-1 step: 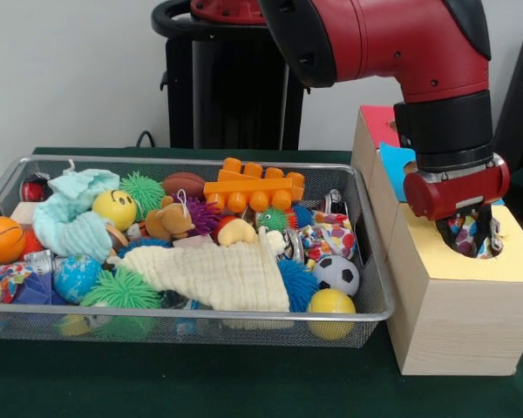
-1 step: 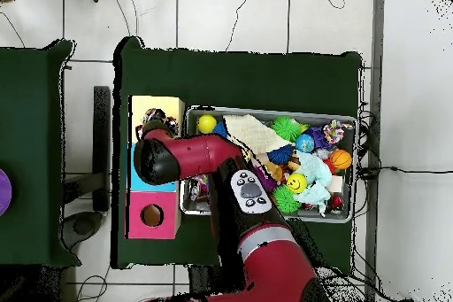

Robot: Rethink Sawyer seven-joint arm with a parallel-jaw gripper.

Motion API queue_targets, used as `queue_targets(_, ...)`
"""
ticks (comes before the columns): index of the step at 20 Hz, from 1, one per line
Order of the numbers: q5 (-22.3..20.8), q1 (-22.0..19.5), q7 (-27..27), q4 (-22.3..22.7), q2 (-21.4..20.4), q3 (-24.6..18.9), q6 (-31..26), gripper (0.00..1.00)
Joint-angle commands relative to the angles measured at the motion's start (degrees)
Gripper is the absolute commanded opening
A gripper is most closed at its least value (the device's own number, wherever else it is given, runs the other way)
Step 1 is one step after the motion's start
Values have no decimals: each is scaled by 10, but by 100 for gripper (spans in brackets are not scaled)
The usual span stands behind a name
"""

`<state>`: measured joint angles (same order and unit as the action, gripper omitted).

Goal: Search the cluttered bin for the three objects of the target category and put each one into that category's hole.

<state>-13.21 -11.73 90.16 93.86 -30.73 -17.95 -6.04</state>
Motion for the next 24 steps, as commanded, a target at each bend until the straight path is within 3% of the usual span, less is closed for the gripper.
queue_targets(1, -37, 11, 15, 33, 47, -44, -53, 100)
queue_targets(9, -34, 9, 16, 32, 45, -48, -57, 100)
queue_targets(15, -24, 21, 33, 45, 1, -23, -67, 100)
queue_targets(19, -23, 45, 43, 38, -27, 17, -75, 100)
queue_targets(24, -14, 46, 39, 36, -49, 26, -96, 100)
